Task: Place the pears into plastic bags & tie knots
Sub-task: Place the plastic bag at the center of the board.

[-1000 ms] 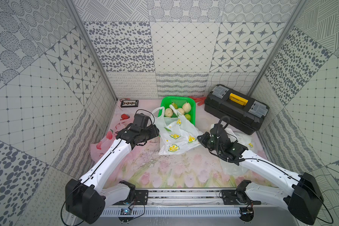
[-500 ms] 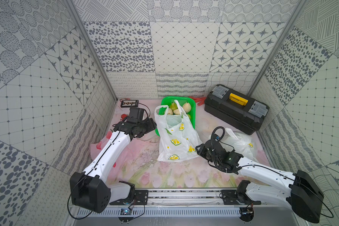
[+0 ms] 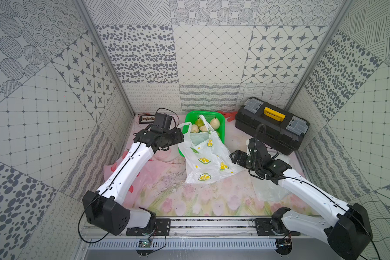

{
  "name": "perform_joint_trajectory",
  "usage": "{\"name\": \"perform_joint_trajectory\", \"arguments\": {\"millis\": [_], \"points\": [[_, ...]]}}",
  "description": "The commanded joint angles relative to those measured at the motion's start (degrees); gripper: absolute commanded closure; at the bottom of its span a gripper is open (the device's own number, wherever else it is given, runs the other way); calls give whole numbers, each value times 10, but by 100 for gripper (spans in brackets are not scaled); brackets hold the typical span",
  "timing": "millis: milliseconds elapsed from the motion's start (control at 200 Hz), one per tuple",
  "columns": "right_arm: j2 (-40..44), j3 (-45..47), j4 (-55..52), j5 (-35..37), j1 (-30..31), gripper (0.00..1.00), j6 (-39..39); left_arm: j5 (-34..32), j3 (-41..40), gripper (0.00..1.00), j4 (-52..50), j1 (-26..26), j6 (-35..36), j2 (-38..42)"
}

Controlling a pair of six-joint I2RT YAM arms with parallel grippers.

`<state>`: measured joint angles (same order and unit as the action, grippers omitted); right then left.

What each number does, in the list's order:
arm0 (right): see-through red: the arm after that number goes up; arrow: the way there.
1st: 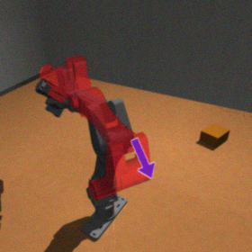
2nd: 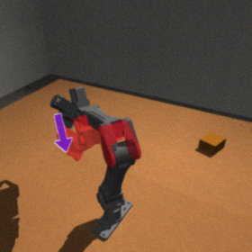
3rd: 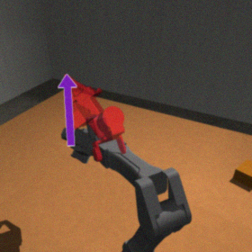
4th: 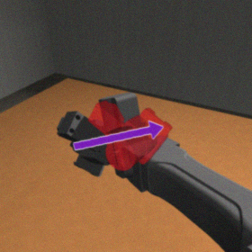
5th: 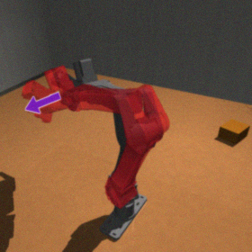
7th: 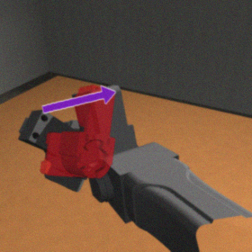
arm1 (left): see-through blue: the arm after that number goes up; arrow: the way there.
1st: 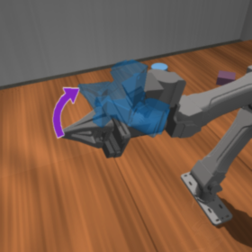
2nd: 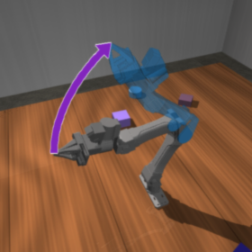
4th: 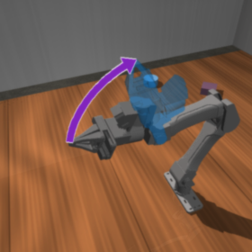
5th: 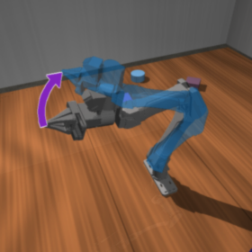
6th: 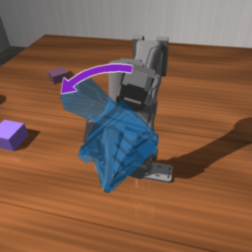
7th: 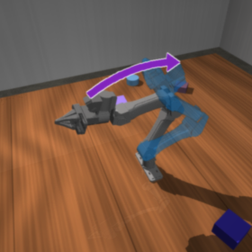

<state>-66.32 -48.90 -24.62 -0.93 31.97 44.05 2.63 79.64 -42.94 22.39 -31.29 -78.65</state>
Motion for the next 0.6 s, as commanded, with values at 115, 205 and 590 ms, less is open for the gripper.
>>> {"name": "perform_joint_trajectory", "arguments": {"millis": [115,205,590], "points": [[-85,-33,-4,-49,28,37,-53,69,-23,34,75,89,6,-36],[-91,-2,12,-40,80,46,-32,67,-39,35,77,93,5,-41],[-114,81,63,-11,187,55,20,33,44,33,17,63,118,-91]]}}
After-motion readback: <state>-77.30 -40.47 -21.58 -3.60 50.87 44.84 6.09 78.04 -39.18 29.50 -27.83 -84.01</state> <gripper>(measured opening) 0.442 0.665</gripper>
